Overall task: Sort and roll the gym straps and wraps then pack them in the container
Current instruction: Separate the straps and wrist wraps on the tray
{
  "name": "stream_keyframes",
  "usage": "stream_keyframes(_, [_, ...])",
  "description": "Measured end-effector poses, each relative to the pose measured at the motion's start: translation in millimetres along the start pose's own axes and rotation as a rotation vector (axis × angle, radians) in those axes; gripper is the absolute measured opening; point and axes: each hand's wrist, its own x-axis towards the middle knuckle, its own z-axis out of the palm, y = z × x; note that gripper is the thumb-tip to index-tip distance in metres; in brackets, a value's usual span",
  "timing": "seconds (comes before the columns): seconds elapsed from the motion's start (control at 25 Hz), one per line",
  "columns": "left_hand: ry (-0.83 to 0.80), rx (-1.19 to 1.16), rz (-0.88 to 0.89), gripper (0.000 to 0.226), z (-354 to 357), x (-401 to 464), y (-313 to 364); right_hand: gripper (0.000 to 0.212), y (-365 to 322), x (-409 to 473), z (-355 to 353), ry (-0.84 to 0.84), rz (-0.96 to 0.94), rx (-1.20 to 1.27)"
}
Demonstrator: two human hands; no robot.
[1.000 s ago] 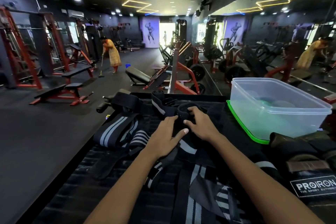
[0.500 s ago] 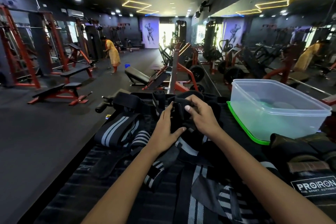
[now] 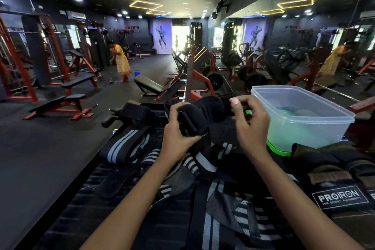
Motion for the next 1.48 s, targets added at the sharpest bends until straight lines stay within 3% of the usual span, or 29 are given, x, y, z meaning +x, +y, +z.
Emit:
stream_keyframes(0.04, [0.012,-0.017,0.010,0.076,-1,2,2,0.005,2,1,-5,0.073,-0.021,-0.068])
stream_keyframes(0.12, [0.030,-0.064,0.034,0.076,-2,6,5,0.014,5,2,-11,-0.008,0.085,-0.020])
stream_keyframes(0.24, [0.046,-0.137,0.043,0.073,0,8,7,0.036,8,-7,-8,-0.408,0.497,0.235])
stream_keyframes(0.32, [0.039,-0.157,0.051,0.072,0,7,6,0.035,7,-12,-3,-0.609,0.633,0.248])
stream_keyframes(0.44, [-0.005,-0.177,0.064,0.074,-4,5,4,0.028,5,-9,-5,-0.677,0.906,0.483])
stream_keyframes(0.56, [-0.121,-0.138,0.080,0.073,-4,3,8,0.063,7,-9,-9,-0.623,1.107,0.608])
stream_keyframes(0.64, [-0.229,-0.118,0.069,0.072,-4,0,11,0.070,11,-14,-7,-0.527,1.103,0.664])
stream_keyframes(0.76, [-0.357,-0.082,0.046,0.073,-8,-1,10,0.061,8,-17,-8,-0.362,1.025,0.775])
stream_keyframes(0.84, [-0.399,-0.056,0.032,0.075,-11,0,8,0.028,5,-16,-11,-0.393,0.922,0.759])
stream_keyframes(0.88, [-0.415,-0.044,0.025,0.075,-12,-1,8,0.022,4,-15,-12,-0.390,0.909,0.769])
stream_keyframes(0.96, [-0.442,-0.016,0.012,0.075,-12,-1,6,0.038,7,-15,-9,-0.404,0.899,0.790])
stream_keyframes(1.12, [-0.431,0.046,0.050,0.078,-14,-3,0,0.034,2,-14,-9,-0.426,0.976,0.868])
stream_keyframes(1.2, [-0.443,0.113,0.103,0.082,-12,-4,-2,0.021,9,-13,-8,-0.381,0.986,0.820])
stream_keyframes(1.32, [-0.510,0.145,0.131,0.086,-8,-5,-4,0.045,20,-11,-9,-0.393,0.901,0.635])
stream_keyframes(1.48, [-0.476,0.129,0.130,0.082,-5,-7,-8,0.044,16,-9,-11,-0.468,0.800,0.538])
